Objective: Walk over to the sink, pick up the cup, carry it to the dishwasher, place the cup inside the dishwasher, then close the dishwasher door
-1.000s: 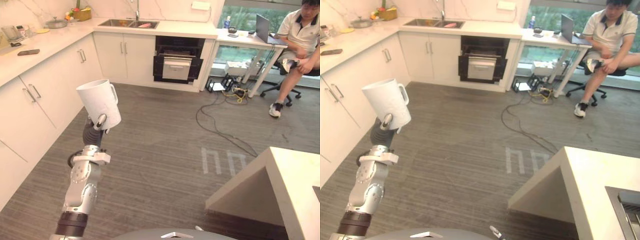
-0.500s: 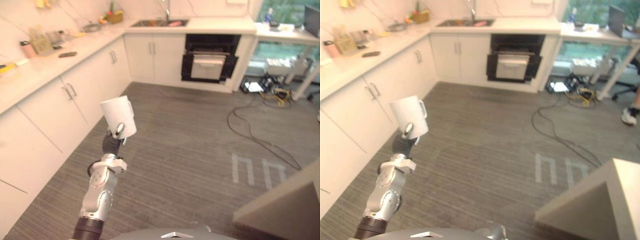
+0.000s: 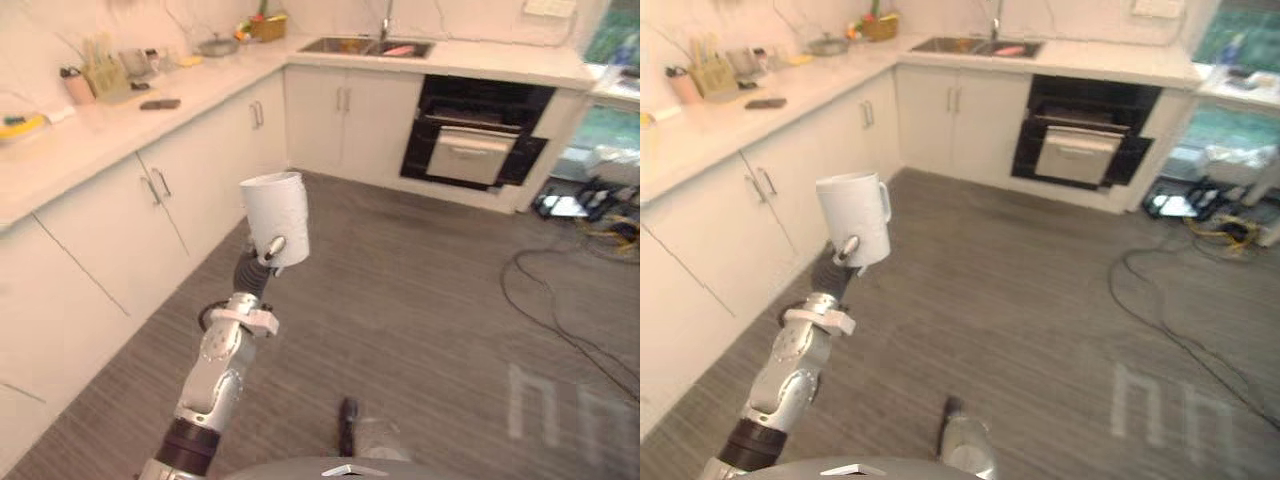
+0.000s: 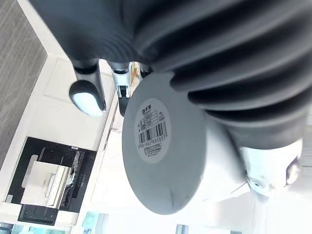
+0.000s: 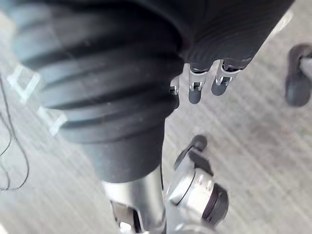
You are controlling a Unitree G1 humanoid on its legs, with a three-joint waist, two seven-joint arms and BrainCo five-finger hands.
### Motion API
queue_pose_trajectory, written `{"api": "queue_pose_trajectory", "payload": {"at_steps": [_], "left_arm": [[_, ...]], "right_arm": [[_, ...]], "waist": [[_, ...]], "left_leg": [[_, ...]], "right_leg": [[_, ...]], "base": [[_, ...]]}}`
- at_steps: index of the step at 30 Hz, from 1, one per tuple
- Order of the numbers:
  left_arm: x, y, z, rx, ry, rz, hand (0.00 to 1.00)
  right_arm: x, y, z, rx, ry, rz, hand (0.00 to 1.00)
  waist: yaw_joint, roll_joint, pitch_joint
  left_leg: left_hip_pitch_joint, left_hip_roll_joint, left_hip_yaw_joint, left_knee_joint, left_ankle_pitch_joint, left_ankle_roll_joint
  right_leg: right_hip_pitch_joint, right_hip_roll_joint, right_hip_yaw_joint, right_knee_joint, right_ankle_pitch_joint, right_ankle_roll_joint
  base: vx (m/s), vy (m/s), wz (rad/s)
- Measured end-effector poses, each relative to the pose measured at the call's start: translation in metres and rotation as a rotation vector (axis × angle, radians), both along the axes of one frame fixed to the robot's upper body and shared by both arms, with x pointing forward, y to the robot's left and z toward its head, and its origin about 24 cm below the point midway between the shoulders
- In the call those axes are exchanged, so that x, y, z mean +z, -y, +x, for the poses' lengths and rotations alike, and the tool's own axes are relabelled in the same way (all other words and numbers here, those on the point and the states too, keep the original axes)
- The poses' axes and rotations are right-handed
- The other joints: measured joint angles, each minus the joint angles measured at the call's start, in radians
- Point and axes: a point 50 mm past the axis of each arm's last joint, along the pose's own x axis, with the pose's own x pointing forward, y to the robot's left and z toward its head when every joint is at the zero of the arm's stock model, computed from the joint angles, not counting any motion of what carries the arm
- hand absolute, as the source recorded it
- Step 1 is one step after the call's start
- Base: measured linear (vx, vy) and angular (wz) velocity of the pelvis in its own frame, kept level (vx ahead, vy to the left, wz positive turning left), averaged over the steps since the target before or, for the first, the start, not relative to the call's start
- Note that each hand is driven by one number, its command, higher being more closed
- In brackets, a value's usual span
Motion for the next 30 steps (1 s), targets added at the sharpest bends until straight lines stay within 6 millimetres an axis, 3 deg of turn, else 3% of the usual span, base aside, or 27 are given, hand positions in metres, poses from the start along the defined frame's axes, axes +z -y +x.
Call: {"api": "queue_pose_trajectory", "payload": {"at_steps": [1, 2, 3, 4, 5, 6, 7, 8, 9, 11, 13, 14, 15, 16, 17, 19, 20, 21, 22, 23, 24, 25, 27, 28, 29, 30], "left_arm": [[0.0, 0.003, -0.001, -0.012, 0.003, -0.003, 1.0], [0.003, 0.006, -0.001, -0.023, 0.016, -0.015, 1.0], [0.009, 0.005, -0.003, -0.017, 0.041, -0.032, 1.0], [0.012, 0.005, -0.003, -0.013, 0.058, -0.04, 1.0], [0.019, 0.001, -0.004, -0.011, 0.092, -0.044, 1.0], [0.024, -0.004, -0.004, 0.002, 0.121, -0.043, 1.0], [0.025, -0.007, -0.004, 0.011, 0.131, -0.042, 1.0], [0.025, -0.013, -0.004, 0.037, 0.141, -0.04, 1.0], [0.025, -0.02, -0.006, 0.064, 0.148, -0.007, 1.0], [0.023, -0.025, -0.006, 0.079, 0.152, 0.047, 1.0], [0.02, -0.029, -0.004, 0.104, 0.146, 0.084, 1.0], [0.013, -0.034, -0.002, 0.127, 0.117, 0.094, 1.0], [0.01, -0.039, -0.001, 0.148, 0.104, 0.103, 1.0], [0.005, -0.052, -0.002, 0.199, 0.08, 0.122, 1.0], [0.004, -0.064, -0.002, 0.244, 0.078, 0.133, 1.0], [0.007, -0.072, -0.002, 0.263, 0.096, 0.171, 1.0], [0.009, -0.072, -0.002, 0.263, 0.106, 0.179, 1.0], [0.016, -0.072, -0.004, 0.271, 0.14, 0.184, 1.0], [0.019, -0.072, -0.005, 0.274, 0.152, 0.189, 1.0], [0.024, -0.072, -0.007, 0.28, 0.176, 0.194, 1.0], [0.028, -0.071, -0.008, 0.285, 0.196, 0.201, 1.0], [0.03, -0.072, -0.008, 0.3, 0.213, 0.212, 1.0], [0.03, -0.075, -0.008, 0.326, 0.207, 0.212, 1.0], [0.032, -0.073, -0.007, 0.321, 0.218, 0.211, 1.0], [0.035, -0.068, -0.005, 0.299, 0.233, 0.209, 1.0], [0.037, -0.065, -0.003, 0.283, 0.245, 0.209, 1.0]], "right_arm": [[0.002, 0.002, 0.005, 0.011, 0.025, -0.022, 0.0], [0.005, 0.006, 0.014, 0.033, 0.067, -0.064, 0.0], [0.009, 0.009, 0.024, 0.08, 0.107, -0.111, 0.0], [0.011, 0.009, 0.031, 0.115, 0.126, -0.133, 0.0], [0.016, 0.011, 0.05, 0.138, 0.18, -0.174, 0.0], [0.022, 0.017, 0.068, 0.138, 0.245, -0.22, 0.0], [0.025, 0.021, 0.078, 0.143, 0.275, -0.24, 0.0], [0.032, 0.026, 0.101, 0.159, 0.336, -0.265, 0.0], [0.039, 0.03, 0.124, 0.178, 0.39, -0.288, 0.0], [0.05, 0.031, 0.152, 0.21, 0.449, -0.315, 0.0], [0.06, 0.036, 0.17, 0.217, 0.473, -0.345, 0.0], [0.059, 0.038, 0.168, 0.213, 0.449, -0.346, 0.0], [0.056, 0.034, 0.168, 0.21, 0.429, -0.33, 0.0], [0.048, 0.025, 0.162, 0.223, 0.383, -0.286, 0.0], [0.039, 0.019, 0.151, 0.217, 0.325, -0.241, 0.0], [0.022, 0.018, 0.114, 0.173, 0.177, -0.18, 0.0], [0.018, 0.018, 0.103, 0.152, 0.131, -0.165, 0.0], [0.012, 0.021, 0.088, 0.114, 0.059, -0.141, 0.0], [0.01, 0.023, 0.081, 0.107, 0.03, -0.138, 0.0], [0.006, 0.024, 0.067, 0.085, -0.019, -0.124, 0.0], [0.003, 0.022, 0.056, 0.068, -0.055, -0.106, 0.0], [0.001, 0.016, 0.051, 0.067, -0.071, -0.087, 0.0], [-0.002, 0.008, 0.044, 0.045, -0.064, -0.059, 0.0], [-0.003, 0.004, 0.037, 0.033, -0.07, -0.047, 0.0], [-0.004, -0.001, 0.027, 0.011, -0.084, -0.031, 0.0], [-0.005, -0.004, 0.019, -0.002, -0.102, -0.022, 0.0]], "waist": [[0.0, 0.0, 0.001], [0.0, 0.001, 0.002], [0.004, 0.001, 0.003], [0.011, 0.003, 0.005], [0.025, 0.001, 0.008], [0.039, -0.018, 0.014], [0.053, -0.026, 0.015], [0.084, -0.035, 0.016], [0.097, -0.045, 0.016], [0.099, -0.051, 0.016], [0.097, -0.043, 0.018], [0.102, -0.028, 0.019], [0.108, -0.038, 0.023], [0.116, -0.074, 0.027], [0.114, -0.106, 0.02], [0.107, -0.156, 0.004], [0.109, -0.161, 0.005], [0.114, -0.174, 0.02], [0.116, -0.167, 0.025], [0.107, -0.133, 0.033], [0.092, -0.108, 0.039], [0.086, -0.09, 0.05], [0.062, -0.06, 0.053], [0.046, -0.054, 0.058], [0.028, -0.059, 0.06], [0.022, -0.058, 0.06]], "left_leg": [[-0.025, 0.018, -0.001, 0.083, 0.036, -0.02], [-0.077, 0.066, -0.003, 0.253, 0.139, -0.059], [-0.143, 0.142, 0.0, 0.446, 0.312, -0.077], [-0.179, 0.181, 0.003, 0.536, 0.318, -0.067], [-0.27, 0.242, 0.014, 0.673, 0.23, -0.014], [-0.359, 0.253, 0.028, 0.694, 0.159, 0.017], [-0.395, 0.251, 0.047, 0.671, 0.125, 0.028], [-0.451, 0.234, 0.082, 0.524, 0.088, 0.029], [-0.484, 0.191, 0.071, 0.278, 0.094, 0.017], [-0.508, 0.146, 0.024, -0.055, 0.178, -0.014], [-0.553, 0.139, -0.045, -0.213, 0.265, -0.079], [-0.528, 0.13, -0.08, -0.229, 0.325, -0.069], [-0.512, 0.116, -0.1, -0.197, 0.374, -0.066], [-0.507, 0.076, -0.124, -0.109, 0.372, -0.049], [-0.529, 0.037, -0.152, -0.012, 0.303, -0.026], [-0.529, -0.024, -0.147, 0.088, 0.202, 0.012], [-0.519, -0.039, -0.131, 0.104, 0.182, 0.025], [-0.469, -0.067, -0.086, 0.127, 0.139, 0.054], [-0.445, -0.075, -0.07, 0.134, 0.119, 0.068], [-0.385, -0.083, -0.054, 0.121, 0.085, 0.09], [-0.341, -0.079, -0.05, 0.096, 0.069, 0.094], [-0.284, -0.076, -0.039, 0.047, 0.062, 0.091], [-0.178, -0.068, -0.029, -0.088, 0.072, 0.081], [-0.144, -0.068, -0.027, -0.133, 0.079, 0.076], [-0.111, -0.064, -0.025, -0.169, 0.086, 0.064], [-0.097, -0.063, -0.029, -0.185, 0.082, 0.055]], "right_leg": [[0.023, -0.001, -0.004, 0.002, -0.021, -0.001], [0.08, 0.009, -0.011, -0.004, -0.058, -0.005], [0.152, 0.035, 0.001, -0.036, -0.096, -0.009], [0.188, 0.053, 0.006, -0.056, -0.105, -0.014], [0.249, 0.079, 0.016, -0.095, -0.128, -0.015], [0.306, 0.081, 0.031, -0.132, -0.136, -0.02], [0.329, 0.079, 0.048, -0.153, -0.139, -0.02], [0.361, 0.068, 0.094, -0.187, -0.144, -0.013], [0.384, 0.046, 0.133, -0.212, -0.149, 0.005], [0.402, 0.021, 0.18, -0.223, -0.162, 0.035], [0.426, 0.011, 0.236, -0.196, -0.213, 0.099], [0.464, 0.003, 0.277, -0.182, -0.254, 0.125], [0.479, -0.016, 0.305, -0.169, -0.276, 0.136], [0.491, -0.06, 0.319, -0.126, -0.304, 0.138], [0.466, -0.091, 0.312, -0.032, -0.33, 0.132], [0.381, -0.172, 0.305, 0.188, -0.306, 0.13], [0.349, -0.205, 0.289, 0.267, -0.286, 0.127], [0.293, -0.283, 0.254, 0.421, -0.198, 0.114], [0.269, -0.319, 0.232, 0.476, -0.137, 0.099], [0.235, -0.38, 0.171, 0.558, 0.016, 0.044], [0.199, -0.389, 0.149, 0.631, 0.001, 0.022], [0.147, -0.376, 0.125, 0.713, -0.063, 0.007], [0.04, -0.293, 0.011, 0.703, -0.176, 0.005], [0.008, -0.259, -0.042, 0.608, -0.199, 0.014], [-0.014, -0.208, -0.088, 0.396, -0.19, 0.028], [-0.017, -0.167, -0.097, 0.21, -0.15, 0.041]], "base": [[0.56, -0.259, 0.1], [0.56, -0.189, 0.07], [0.68, -0.196, -0.03], [0.55, -0.078, -0.21], [0.53, -0.042, -0.3], [0.53, -0.044, -0.41], [0.52, -0.008, -0.78], [0.5, 0.053, -1.08], [0.47, 0.094, -1.13], [0.38, 0.141, -0.79], [0.58, 0.308, -0.93], [0.6, 0.383, -1.09], [0.59, 0.459, -1.23], [0.65, 0.51, -0.98], [0.63, 0.476, -0.67], [0.5, 0.351, -0.07], [0.48, 0.298, -0.22], [0.37, 0.212, -0.39], [0.52, 0.325, -0.6], [0.41, 0.268, -0.48], [0.4, 0.237, -0.53], [0.27, 0.132, -0.58], [0.34, 0.147, -0.46], [0.4, 0.092, 0.05], [0.36, 0.027, 0.22], [0.37, -0.047, 0.34]]}}
